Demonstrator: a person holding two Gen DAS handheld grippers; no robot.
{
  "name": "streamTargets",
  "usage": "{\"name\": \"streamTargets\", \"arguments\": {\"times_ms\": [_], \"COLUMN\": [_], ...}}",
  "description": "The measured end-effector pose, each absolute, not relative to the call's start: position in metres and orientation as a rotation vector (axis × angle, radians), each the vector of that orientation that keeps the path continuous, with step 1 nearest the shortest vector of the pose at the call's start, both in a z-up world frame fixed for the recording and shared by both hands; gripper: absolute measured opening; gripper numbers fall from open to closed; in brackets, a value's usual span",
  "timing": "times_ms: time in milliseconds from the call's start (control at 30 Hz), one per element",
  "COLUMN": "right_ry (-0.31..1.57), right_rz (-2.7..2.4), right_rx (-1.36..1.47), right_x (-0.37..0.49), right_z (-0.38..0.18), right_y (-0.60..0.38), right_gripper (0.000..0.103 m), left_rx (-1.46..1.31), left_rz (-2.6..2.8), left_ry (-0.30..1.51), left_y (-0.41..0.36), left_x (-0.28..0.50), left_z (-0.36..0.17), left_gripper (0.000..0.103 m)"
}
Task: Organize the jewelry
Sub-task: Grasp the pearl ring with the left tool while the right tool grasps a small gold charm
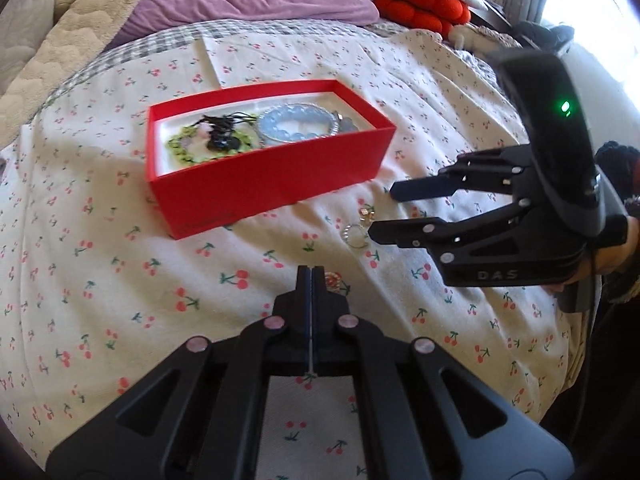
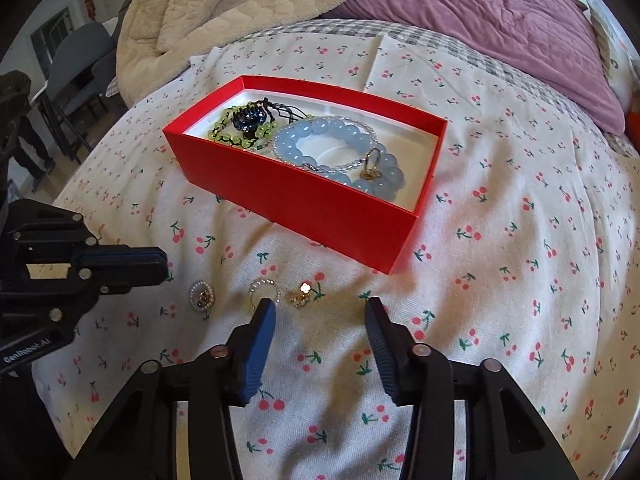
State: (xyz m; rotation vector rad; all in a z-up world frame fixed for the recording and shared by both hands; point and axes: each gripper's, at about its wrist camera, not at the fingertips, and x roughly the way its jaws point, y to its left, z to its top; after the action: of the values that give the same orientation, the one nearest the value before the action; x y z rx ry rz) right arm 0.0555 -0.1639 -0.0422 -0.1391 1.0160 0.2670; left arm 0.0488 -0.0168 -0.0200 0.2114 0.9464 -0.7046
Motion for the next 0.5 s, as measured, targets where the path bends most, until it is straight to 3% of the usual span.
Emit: {"name": "streamTargets", "arguments": {"times_ms": [67,133,200,267,500], "right_ry": [1.023,1.025,1.022,1.027,1.024], "right_rz": [0.263,0.264,0.277,0.286,0.297], "right_rx": [-0.155,-0.180,-0.190,-0.207,-0.188], "right_x": [0.059,0.062,0.063,0.064,0.055], "right_z": [-0.046,-0.049,-0.049,-0.050,-0.045], "right_y": [-0.161,-0.157,-0.154,-0.151,-0.153], "right_gripper": [0.036,0.024,0.010,0.009,0.009], "left_rx": [0.205,0.200,0.212,0.230,0.316], "left_rz": [-0.706,-0.705,-0.715,-0.713,-0.761], "left_ry": [0.966,0.983,0.997,0.990,0.970], "left_y": [-0.015,-0.013,-0.013,-0.015,-0.037], "left_x": [0.050,0.050,0.048,0.045,0.032], "left_z": [-0.023,-0.026,-0.031,-0.033,-0.043], "left_gripper": [0.000,0.001,0.016,0.038,0.038]}}
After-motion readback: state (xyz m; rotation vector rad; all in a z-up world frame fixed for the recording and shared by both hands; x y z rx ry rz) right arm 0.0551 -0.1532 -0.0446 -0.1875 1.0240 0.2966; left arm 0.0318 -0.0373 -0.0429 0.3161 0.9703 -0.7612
